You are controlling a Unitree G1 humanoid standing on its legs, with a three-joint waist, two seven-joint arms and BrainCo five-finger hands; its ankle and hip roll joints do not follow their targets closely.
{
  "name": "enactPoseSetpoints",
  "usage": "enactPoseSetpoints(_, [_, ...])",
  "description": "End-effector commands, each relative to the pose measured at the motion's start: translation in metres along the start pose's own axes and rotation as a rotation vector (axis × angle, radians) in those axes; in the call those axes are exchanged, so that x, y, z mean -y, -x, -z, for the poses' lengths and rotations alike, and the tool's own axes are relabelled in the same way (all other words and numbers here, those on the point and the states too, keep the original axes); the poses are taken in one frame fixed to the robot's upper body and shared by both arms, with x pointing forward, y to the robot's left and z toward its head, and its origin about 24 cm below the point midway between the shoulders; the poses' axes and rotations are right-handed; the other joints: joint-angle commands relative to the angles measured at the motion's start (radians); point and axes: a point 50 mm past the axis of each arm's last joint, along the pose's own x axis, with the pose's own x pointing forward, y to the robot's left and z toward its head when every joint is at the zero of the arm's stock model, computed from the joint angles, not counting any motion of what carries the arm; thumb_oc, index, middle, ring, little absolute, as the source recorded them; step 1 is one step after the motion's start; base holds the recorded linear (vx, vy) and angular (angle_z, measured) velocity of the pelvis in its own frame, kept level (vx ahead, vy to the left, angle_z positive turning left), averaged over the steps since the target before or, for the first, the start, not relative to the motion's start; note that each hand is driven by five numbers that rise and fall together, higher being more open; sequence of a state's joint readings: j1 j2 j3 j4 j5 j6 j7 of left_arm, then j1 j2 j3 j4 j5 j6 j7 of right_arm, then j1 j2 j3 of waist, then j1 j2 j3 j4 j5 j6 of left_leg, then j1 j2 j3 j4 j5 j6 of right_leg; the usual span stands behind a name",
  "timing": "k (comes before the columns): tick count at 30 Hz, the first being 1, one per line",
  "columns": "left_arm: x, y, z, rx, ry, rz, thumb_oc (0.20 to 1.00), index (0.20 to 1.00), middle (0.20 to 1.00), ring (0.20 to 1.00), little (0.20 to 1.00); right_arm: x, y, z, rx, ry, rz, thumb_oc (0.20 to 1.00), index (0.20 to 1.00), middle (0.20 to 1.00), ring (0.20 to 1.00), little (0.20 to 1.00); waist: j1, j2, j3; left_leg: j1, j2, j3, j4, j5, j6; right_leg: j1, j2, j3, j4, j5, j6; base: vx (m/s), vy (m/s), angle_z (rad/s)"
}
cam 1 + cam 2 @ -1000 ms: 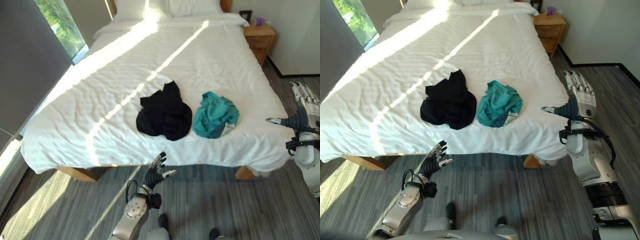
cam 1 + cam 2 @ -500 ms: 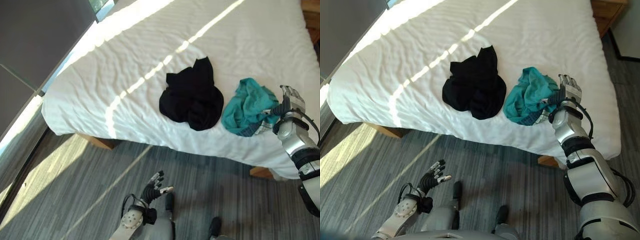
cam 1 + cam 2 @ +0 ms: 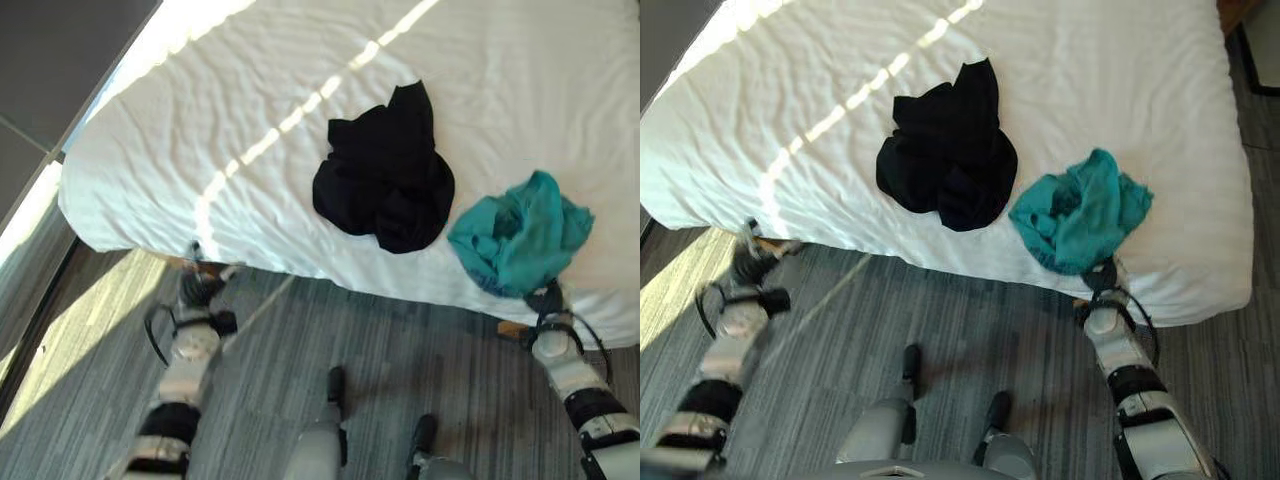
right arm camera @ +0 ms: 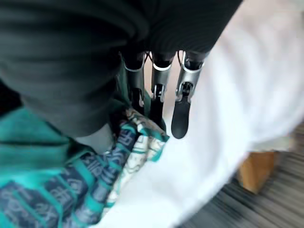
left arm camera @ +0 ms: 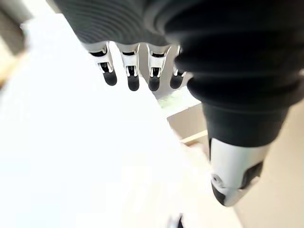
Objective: Pick up bed clothes into laundry basket.
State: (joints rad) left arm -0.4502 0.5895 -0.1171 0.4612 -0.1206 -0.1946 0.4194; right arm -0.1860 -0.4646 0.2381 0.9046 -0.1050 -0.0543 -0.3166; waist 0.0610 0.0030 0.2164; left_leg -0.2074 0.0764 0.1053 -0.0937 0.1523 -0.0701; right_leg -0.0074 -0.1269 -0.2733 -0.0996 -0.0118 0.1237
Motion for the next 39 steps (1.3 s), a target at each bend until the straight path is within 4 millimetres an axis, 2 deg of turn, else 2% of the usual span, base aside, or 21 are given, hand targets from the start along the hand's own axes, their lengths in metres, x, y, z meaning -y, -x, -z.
enactPoseSetpoints(1, [0.033, -0.023, -0.047, 0.198, -0.124, 0.042, 1.000, 1.000, 1.000, 1.000, 1.000, -0.053, 0.052, 0.086, -0.281, 0.204, -0.271, 0.200, 0.200, 0.200, 0.200, 0.200, -0.079, -0.051, -0.009, 0.129, 0.012, 0.065, 0.006, -0.153, -0.038, -0.025, -0.118, 0.085, 0.012, 0.063, 0.113, 0.06, 0.104, -0.37])
enactPoseSetpoints(2, [0.044, -0.027, -0.058, 0.232, -0.145, 0.056, 1.000, 1.000, 1.000, 1.000, 1.000, -0.061, 0.070, 0.108, -0.376, 0.218, -0.322, 0.200, 0.200, 0.200, 0.200, 0.200, -0.097, -0.052, -0.008, 0.140, 0.006, 0.074, 0.006, -0.166, -0.035, -0.021, -0.124, 0.091, 0.012, 0.067, 0.119, 0.03, 0.076, -0.35])
enactPoseSetpoints(3, [0.044, -0.027, -0.059, 0.234, -0.145, 0.056, 1.000, 1.000, 1.000, 1.000, 1.000, -0.062, 0.070, 0.107, -0.376, 0.216, -0.322, 0.200, 0.200, 0.200, 0.200, 0.200, -0.095, -0.054, -0.008, 0.136, 0.005, 0.075, 0.006, -0.161, -0.034, -0.026, -0.125, 0.093, 0.012, 0.071, 0.119, 0.04, 0.083, -0.30])
enactPoseSetpoints(6, [0.059, -0.036, -0.072, 0.278, -0.245, 0.072, 1.000, 1.000, 1.000, 1.000, 1.000, -0.070, 0.101, 0.140, -0.551, 0.163, -0.348, 0.200, 0.200, 0.200, 0.200, 0.200, -0.134, -0.051, -0.010, 0.143, -0.007, 0.096, 0.006, -0.173, -0.028, -0.038, -0.140, 0.109, 0.012, 0.087, 0.128, 0.04, 0.110, -0.48])
enactPoseSetpoints(8, [0.064, -0.042, -0.068, 0.254, -0.336, 0.067, 1.000, 1.000, 1.000, 1.000, 1.000, -0.076, 0.115, 0.150, -0.605, 0.138, -0.364, 0.200, 0.200, 0.200, 0.200, 0.200, -0.154, -0.048, -0.011, 0.148, -0.012, 0.110, 0.006, -0.181, -0.025, -0.044, -0.147, 0.115, 0.012, 0.096, 0.132, 0.04, 0.091, -0.34])
enactPoseSetpoints(10, [0.059, -0.051, -0.058, 0.201, -0.483, 0.030, 1.000, 1.000, 1.000, 1.000, 1.000, -0.081, 0.123, 0.155, -0.639, 0.103, -0.369, 0.200, 0.200, 0.200, 0.200, 0.200, -0.171, -0.049, -0.012, 0.153, -0.014, 0.128, 0.006, -0.187, -0.025, -0.054, -0.152, 0.123, 0.012, 0.112, 0.136, 0.03, 0.069, -0.34])
enactPoseSetpoints(13, [0.043, -0.063, -0.040, 0.098, -0.707, -0.013, 1.000, 1.000, 1.000, 1.000, 1.000, -0.090, 0.128, 0.153, -0.637, 0.048, -0.387, 0.200, 0.200, 0.200, 0.200, 0.200, -0.193, -0.046, -0.009, 0.154, -0.015, 0.149, 0.006, -0.189, -0.025, -0.072, -0.156, 0.133, 0.012, 0.127, 0.138, 0.02, 0.053, -0.29])
enactPoseSetpoints(15, [0.033, -0.068, -0.030, 0.042, -0.812, -0.021, 1.000, 1.000, 1.000, 1.000, 1.000, -0.093, 0.123, 0.146, -0.610, 0.008, -0.388, 0.200, 0.200, 0.200, 0.200, 0.200, -0.203, -0.047, -0.006, 0.153, -0.014, 0.158, 0.006, -0.187, -0.026, -0.082, -0.156, 0.140, 0.012, 0.133, 0.138, 0.00, 0.031, -0.20])
enactPoseSetpoints(18, [0.018, -0.072, -0.020, 0.000, -1.017, -0.007, 1.000, 1.000, 1.000, 1.000, 1.000, -0.095, 0.104, 0.122, -0.506, -0.097, -0.371, 0.200, 0.200, 0.200, 0.200, 0.200, -0.222, -0.049, 0.017, 0.141, -0.012, 0.169, 0.006, -0.180, -0.028, -0.110, -0.158, 0.151, 0.012, 0.143, 0.138, -0.04, 0.012, -0.09])
enactPoseSetpoints(19, [0.018, -0.072, -0.020, 0.001, -1.018, -0.007, 1.000, 1.000, 1.000, 1.000, 1.000, -0.095, 0.104, 0.122, -0.505, -0.098, -0.371, 0.200, 0.200, 0.200, 0.200, 0.200, -0.222, -0.050, 0.016, 0.140, -0.012, 0.169, 0.006, -0.180, -0.028, -0.111, -0.158, 0.152, 0.012, 0.144, 0.138, -0.06, 0.019, -0.01])
enactPoseSetpoints(22, [0.010, -0.077, -0.023, 0.023, -1.169, 0.014, 1.000, 1.000, 1.000, 1.000, 1.000, -0.092, 0.085, 0.095, -0.377, -0.189, -0.347, 0.200, 0.200, 0.200, 0.200, 0.200, -0.240, -0.051, 0.052, 0.108, -0.007, 0.175, 0.006, -0.166, -0.032, -0.157, -0.157, 0.162, 0.014, 0.153, 0.138, -0.12, 0.002, -0.03])
enactPoseSetpoints(23, [0.009, -0.077, -0.022, 0.016, -1.187, 0.028, 0.200, 0.200, 0.200, 0.200, 0.200, -0.091, 0.082, 0.089, -0.349, -0.200, -0.343, 0.200, 0.200, 0.200, 0.200, 0.200, -0.245, -0.052, 0.062, 0.098, -0.004, 0.177, 0.006, -0.160, -0.033, -0.169, -0.157, 0.163, 0.015, 0.155, 0.138, -0.08, -0.004, -0.06])
enactPoseSetpoints(25, [0.010, -0.077, -0.019, 0.006, -1.194, 0.053, 0.200, 0.200, 0.200, 0.200, 0.200, -0.090, 0.079, 0.084, -0.330, -0.204, -0.343, 0.200, 0.200, 0.200, 0.200, 0.200, -0.248, -0.052, 0.068, 0.091, -0.002, 0.181, 0.006, -0.157, -0.034, -0.178, -0.156, 0.166, 0.014, 0.156, 0.138, -0.06, -0.002, -0.05])
enactPoseSetpoints(28, [0.022, -0.077, -0.026, 0.031, -1.095, 0.059, 0.200, 0.200, 0.200, 0.200, 0.200, -0.091, 0.075, 0.077, -0.300, -0.188, -0.348, 0.200, 0.200, 0.200, 0.200, 0.200, -0.249, -0.052, 0.074, 0.086, 0.005, 0.188, 0.006, -0.152, -0.036, -0.187, -0.152, 0.172, 0.013, 0.157, 0.138, -0.06, -0.022, -0.10])
enactPoseSetpoints(29, [0.038, -0.080, -0.050, 0.115, -0.914, 0.028, 0.200, 0.200, 0.200, 0.200, 0.200, -0.093, 0.082, 0.083, -0.308, -0.173, -0.367, 0.200, 0.200, 0.200, 0.200, 0.200, -0.245, -0.047, 0.080, 0.097, 0.006, 0.184, 0.006, -0.156, -0.036, -0.172, -0.152, 0.167, 0.013, 0.148, 0.138, -0.05, -0.022, -0.05])
enactPoseSetpoints(30, [0.038, -0.080, -0.050, 0.114, -0.914, 0.027, 0.200, 0.200, 0.200, 0.200, 0.200, -0.093, 0.082, 0.083, -0.307, -0.172, -0.367, 0.200, 0.200, 0.200, 0.200, 0.200, -0.246, -0.048, 0.079, 0.094, 0.005, 0.184, 0.006, -0.152, -0.036, -0.175, -0.153, 0.168, 0.012, 0.152, 0.138, -0.03, -0.040, 0.02])
enactPoseSetpoints(31, [0.060, -0.075, -0.109, 0.360, -0.636, -0.041, 0.200, 0.200, 0.200, 0.200, 0.200, -0.097, 0.090, 0.090, -0.334, -0.183, -0.378, 0.200, 0.200, 0.200, 0.200, 0.200, -0.238, -0.044, 0.083, 0.106, 0.005, 0.174, 0.006, -0.158, -0.035, -0.153, -0.155, 0.158, 0.013, 0.141, 0.138, -0.03, -0.030, 0.06])
enactPoseSetpoints(32, [0.059, -0.074, -0.108, 0.357, -0.637, -0.041, 0.200, 0.200, 0.200, 0.200, 0.200, -0.097, 0.090, 0.091, -0.333, -0.181, -0.379, 0.200, 0.200, 0.200, 0.200, 0.200, -0.241, -0.044, 0.080, 0.101, 0.003, 0.173, 0.006, -0.152, -0.034, -0.157, -0.157, 0.158, 0.012, 0.146, 0.137, -0.01, -0.037, 0.10])
enactPoseSetpoints(34, [0.070, -0.042, -0.153, 0.592, -0.342, -0.055, 0.200, 0.200, 0.200, 0.200, 0.200, -0.098, 0.093, 0.093, -0.361, -0.232, -0.363, 0.200, 0.200, 0.200, 0.200, 0.200, -0.227, -0.038, 0.077, 0.115, -0.002, 0.166, 0.006, -0.156, -0.032, -0.129, -0.165, 0.147, 0.012, 0.143, 0.136, 0.00, -0.001, 0.18])
enactPoseSetpoints(37, [0.073, 0.003, -0.184, 0.775, -0.035, -0.011, 0.200, 0.200, 0.200, 0.200, 0.200, -0.098, 0.101, 0.101, -0.411, -0.285, -0.338, 0.200, 0.200, 0.200, 0.200, 0.200, -0.226, -0.032, 0.059, 0.135, -0.012, 0.171, 0.006, -0.160, -0.028, -0.103, -0.173, 0.146, 0.015, 0.152, 0.138, -0.01, 0.041, 0.11])
enactPoseSetpoints(39, [0.071, 0.031, -0.200, 0.840, 0.185, 0.078, 0.200, 0.200, 0.200, 0.200, 0.200, -0.086, 0.090, 0.095, -0.384, -0.318, -0.278, 0.200, 0.200, 0.200, 0.200, 0.200, -0.219, -0.028, 0.060, 0.159, -0.013, 0.189, 0.006, -0.159, -0.022, -0.085, -0.168, 0.127, 0.046, 0.162, 0.138, -0.06, 0.025, -0.02])
